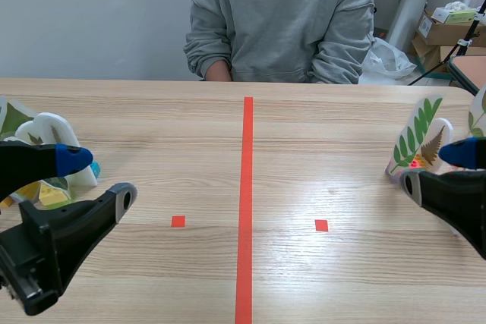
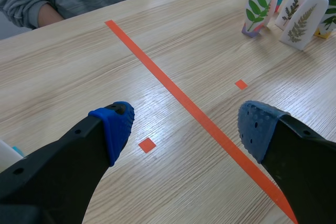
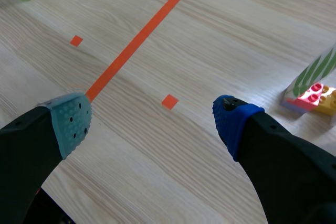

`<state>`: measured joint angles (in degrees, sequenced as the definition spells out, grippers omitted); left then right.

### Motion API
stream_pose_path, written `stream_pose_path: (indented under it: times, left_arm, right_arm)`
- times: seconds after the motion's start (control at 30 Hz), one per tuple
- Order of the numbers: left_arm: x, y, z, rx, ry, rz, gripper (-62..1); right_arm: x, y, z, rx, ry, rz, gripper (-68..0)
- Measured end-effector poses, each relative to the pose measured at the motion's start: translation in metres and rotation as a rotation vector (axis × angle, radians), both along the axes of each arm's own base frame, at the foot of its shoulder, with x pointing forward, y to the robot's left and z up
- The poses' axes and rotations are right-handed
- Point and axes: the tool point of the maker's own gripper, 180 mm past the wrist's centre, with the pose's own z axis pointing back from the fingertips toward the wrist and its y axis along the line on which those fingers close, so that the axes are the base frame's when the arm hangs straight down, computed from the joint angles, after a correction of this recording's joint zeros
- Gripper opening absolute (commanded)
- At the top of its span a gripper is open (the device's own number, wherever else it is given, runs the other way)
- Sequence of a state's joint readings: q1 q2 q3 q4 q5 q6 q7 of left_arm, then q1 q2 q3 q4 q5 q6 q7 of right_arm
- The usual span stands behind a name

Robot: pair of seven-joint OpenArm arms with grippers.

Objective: Do the leaf sorting experiment

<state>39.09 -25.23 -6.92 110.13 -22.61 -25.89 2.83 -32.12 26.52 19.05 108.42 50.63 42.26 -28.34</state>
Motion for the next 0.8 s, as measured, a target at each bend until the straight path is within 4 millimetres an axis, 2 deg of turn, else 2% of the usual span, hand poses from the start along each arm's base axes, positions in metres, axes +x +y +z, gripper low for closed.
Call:
stream_pose_path:
  times: [0.8]
  left_arm:
    - [-0.0013, 0.0000, -0.0007, 0.019, 0.001, -0.024, -17.2]
  right_arm:
    - [0.0032, 0.0019, 0.0081, 0.035, -0.035, -0.005, -20.5]
